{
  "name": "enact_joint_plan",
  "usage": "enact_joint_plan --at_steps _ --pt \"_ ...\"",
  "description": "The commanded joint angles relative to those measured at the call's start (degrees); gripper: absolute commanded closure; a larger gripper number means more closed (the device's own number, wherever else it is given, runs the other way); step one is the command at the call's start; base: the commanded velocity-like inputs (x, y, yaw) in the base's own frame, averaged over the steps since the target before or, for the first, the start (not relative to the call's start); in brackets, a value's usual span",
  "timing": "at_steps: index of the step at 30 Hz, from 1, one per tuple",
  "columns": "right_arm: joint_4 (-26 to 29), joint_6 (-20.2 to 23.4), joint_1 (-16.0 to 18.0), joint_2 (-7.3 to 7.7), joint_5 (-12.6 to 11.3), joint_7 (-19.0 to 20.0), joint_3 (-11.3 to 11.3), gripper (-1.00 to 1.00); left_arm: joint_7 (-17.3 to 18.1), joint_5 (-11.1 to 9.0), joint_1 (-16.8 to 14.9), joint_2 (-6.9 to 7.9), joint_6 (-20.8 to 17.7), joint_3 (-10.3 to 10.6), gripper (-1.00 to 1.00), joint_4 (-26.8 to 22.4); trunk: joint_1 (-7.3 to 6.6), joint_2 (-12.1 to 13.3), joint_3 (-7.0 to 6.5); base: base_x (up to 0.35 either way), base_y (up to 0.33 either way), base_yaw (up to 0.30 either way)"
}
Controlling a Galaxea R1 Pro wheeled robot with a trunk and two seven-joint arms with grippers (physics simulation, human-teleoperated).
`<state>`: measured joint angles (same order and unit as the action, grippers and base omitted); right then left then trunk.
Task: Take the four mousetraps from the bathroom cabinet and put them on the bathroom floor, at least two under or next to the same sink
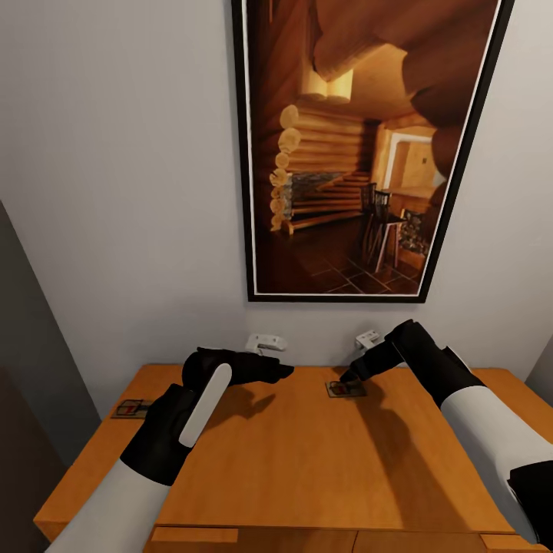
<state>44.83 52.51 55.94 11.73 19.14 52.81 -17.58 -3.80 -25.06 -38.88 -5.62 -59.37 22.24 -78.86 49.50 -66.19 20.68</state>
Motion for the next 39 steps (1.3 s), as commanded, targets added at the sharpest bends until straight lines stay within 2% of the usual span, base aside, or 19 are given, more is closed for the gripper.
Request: enact_joint_plan --at_steps 1,15,25,34,39 --pt "0.1 0.1 0.0 0.04 0.6 0.6 -0.1 -1.0 -0.4 -0.4 -0.1 -0.01 -0.2 0.0 -1.0 0.0 0.0 0.0 0.07 0.0 0.0 0.0" --pt "0.2 -0.3 0.0 0.05 0.7 2.3 -0.8 -1.0 -0.4 -0.4 -0.1 -0.01 -0.2 0.0 -1.0 -0.1 0.0 0.0 0.07 0.0 0.0 0.0" --pt "1.1 -0.4 0.1 0.7 1.4 10.1 -4.3 -1.0 -0.4 -0.4 -0.1 -0.01 -0.2 0.0 -1.0 0.0 0.0 0.0 0.07 0.0 0.0 0.0" --pt "1.6 -0.5 0.2 0.82 5.5 13.6 -4.8 -1.0 -0.4 -0.4 -0.1 -0.01 -0.2 0.0 -1.0 0.0 0.0 0.0 0.07 0.0 0.0 0.0" --pt "1.6 -0.6 0.8 0.88 7.0 15.4 -4.9 -1.0 -0.4 -0.4 -0.1 -0.01 -0.2 0.0 -1.0 0.0 0.0 0.0 0.07 0.0 0.0 0.0"
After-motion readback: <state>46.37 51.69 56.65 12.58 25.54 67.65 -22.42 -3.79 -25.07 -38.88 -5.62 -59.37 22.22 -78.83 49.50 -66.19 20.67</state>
